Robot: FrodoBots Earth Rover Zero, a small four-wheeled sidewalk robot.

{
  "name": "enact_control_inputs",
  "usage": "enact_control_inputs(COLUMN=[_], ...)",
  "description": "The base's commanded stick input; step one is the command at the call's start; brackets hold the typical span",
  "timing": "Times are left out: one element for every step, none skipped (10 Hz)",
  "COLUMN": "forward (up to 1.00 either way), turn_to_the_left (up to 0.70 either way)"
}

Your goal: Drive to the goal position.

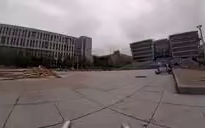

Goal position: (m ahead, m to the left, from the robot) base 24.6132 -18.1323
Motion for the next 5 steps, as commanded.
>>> enact_control_inputs(forward=[1.0, 1.0, 1.0, 1.0, 1.0], turn_to_the_left=[0.0, 0.0, 0.0, -0.4, -0.4])
